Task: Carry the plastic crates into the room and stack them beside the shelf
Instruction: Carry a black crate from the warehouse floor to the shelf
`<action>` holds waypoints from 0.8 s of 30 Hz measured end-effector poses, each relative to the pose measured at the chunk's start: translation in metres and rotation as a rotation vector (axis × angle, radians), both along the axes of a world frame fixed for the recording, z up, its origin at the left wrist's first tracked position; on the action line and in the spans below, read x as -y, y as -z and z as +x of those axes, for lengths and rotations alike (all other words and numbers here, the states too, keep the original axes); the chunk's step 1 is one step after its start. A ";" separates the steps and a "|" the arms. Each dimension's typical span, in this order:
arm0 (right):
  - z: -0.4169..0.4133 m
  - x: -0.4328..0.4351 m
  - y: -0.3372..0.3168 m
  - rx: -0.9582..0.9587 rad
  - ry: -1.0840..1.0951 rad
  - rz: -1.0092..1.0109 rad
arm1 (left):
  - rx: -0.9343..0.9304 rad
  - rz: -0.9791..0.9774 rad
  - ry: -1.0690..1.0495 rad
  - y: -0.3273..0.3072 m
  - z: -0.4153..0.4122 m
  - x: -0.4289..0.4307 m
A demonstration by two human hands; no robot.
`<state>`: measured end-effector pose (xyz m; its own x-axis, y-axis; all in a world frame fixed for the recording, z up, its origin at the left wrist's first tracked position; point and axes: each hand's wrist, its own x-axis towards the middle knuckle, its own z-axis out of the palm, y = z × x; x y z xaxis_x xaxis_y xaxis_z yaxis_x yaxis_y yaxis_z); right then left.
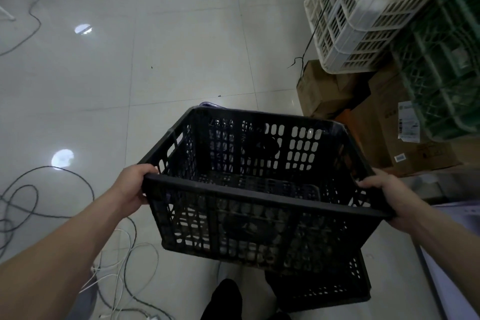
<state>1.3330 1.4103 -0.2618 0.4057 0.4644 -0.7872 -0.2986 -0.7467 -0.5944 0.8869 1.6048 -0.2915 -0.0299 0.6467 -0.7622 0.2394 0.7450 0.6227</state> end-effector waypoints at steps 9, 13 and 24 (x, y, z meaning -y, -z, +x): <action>0.001 0.052 0.055 0.086 0.017 -0.093 | 0.116 -0.204 0.039 0.040 -0.015 0.044; -0.012 0.078 0.076 0.142 -0.006 -0.198 | 0.008 -0.334 0.197 0.062 -0.023 0.065; -0.018 0.048 0.117 0.409 -0.049 -0.182 | -0.113 -0.025 0.283 0.084 0.017 0.031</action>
<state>1.3148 1.3624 -0.3784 0.6816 0.3591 -0.6375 -0.0283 -0.8577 -0.5134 0.9038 1.5741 -0.3752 0.0627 0.6223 -0.7803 0.5062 0.6540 0.5622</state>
